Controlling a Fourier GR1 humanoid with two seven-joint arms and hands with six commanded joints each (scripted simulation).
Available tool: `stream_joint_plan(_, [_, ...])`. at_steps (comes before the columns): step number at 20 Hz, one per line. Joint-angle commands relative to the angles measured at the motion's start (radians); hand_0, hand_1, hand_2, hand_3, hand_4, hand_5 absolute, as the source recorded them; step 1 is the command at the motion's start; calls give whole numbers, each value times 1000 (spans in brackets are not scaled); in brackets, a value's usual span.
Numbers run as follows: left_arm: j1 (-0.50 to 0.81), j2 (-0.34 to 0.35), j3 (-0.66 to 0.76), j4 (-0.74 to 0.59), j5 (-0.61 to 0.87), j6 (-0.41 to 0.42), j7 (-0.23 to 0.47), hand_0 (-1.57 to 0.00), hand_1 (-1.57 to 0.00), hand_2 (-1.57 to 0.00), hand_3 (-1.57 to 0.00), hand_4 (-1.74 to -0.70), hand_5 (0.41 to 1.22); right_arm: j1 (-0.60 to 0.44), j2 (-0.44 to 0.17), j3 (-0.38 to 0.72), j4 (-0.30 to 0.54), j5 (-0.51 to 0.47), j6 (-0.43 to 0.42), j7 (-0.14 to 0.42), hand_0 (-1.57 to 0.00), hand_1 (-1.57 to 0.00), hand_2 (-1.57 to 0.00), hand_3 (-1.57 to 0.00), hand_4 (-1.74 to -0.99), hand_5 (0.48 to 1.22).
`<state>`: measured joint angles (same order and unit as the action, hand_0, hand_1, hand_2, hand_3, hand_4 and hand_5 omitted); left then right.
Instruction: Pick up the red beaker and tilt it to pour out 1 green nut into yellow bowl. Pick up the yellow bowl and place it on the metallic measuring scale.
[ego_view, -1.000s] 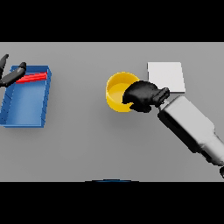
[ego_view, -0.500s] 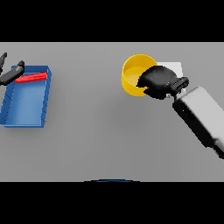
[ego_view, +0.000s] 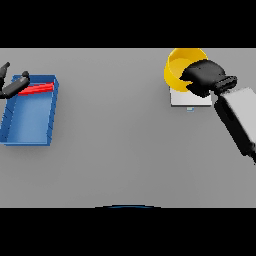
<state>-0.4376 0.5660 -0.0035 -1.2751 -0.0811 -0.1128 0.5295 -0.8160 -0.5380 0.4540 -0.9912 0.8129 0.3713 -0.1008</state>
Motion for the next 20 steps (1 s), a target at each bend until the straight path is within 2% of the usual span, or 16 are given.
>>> stream_joint_plan(1, [6, 5, 2, -7, 3, -3, 6, 1, 1, 1, 1, -858, 768, -5, 2, -4, 45, 2, -20, -24, -1570, -1571, -1533, -1159, -1741, 1221])
stream_joint_plan(4, [10, 5, 1, -1, -2, -1, 9, 1, 1, 1, 1, -863, 784, -21, 4, -22, 136, -4, -63, -53, -1570, -1571, -1475, -1206, -1741, 1221])
stream_joint_plan(7, [-6, 4, -6, 4, -11, -2, 17, 1, 1, 1, 1, -858, 802, -31, 20, -22, 202, -2, -89, -61, -1571, -1571, -1413, -1317, -1741, 1221])
stream_joint_plan(13, [-1, 10, -2, -11, -4, -4, 28, 1, 1, 1, 1, -849, 799, -52, 47, -23, 294, 0, -110, -62, -1571, -1571, -1382, -1402, -1741, 1221])
stream_joint_plan(16, [-5, 9, 1, 14, -3, -12, 6, 1, 1, 1, 1, -844, 783, -46, 50, -17, 306, -2, -108, -76, -1571, -1571, -1374, -1448, -1741, 1221])
stream_joint_plan(17, [-2, 15, 1, 9, -3, -16, 7, 1, 1, 1, 1, -842, 780, -39, 43, -20, 303, -7, -107, -82, -1571, -1571, -1404, -1376, -1741, 1221])
stream_joint_plan(18, [-5, 8, -6, 10, -10, -9, 7, 1, 1, 1, 1, -838, 779, -34, 39, -21, 298, -10, -99, -75, -1565, -1496, -1437, -1249, -1741, 1221])
stream_joint_plan(19, [-4, 8, -7, 21, -14, -9, 3, 1, 1, 1, 1, -836, 775, -42, 44, -24, 304, -10, -93, -65, -1558, -1428, -1343, -1110, -1682, 1221])
stream_joint_plan(20, [-7, 10, -6, 19, -10, -14, 8, 1, 1, 1, 1, -837, 773, -41, 49, -23, 302, -12, -89, -49, -1471, -1285, -1178, -959, -1632, 1145])
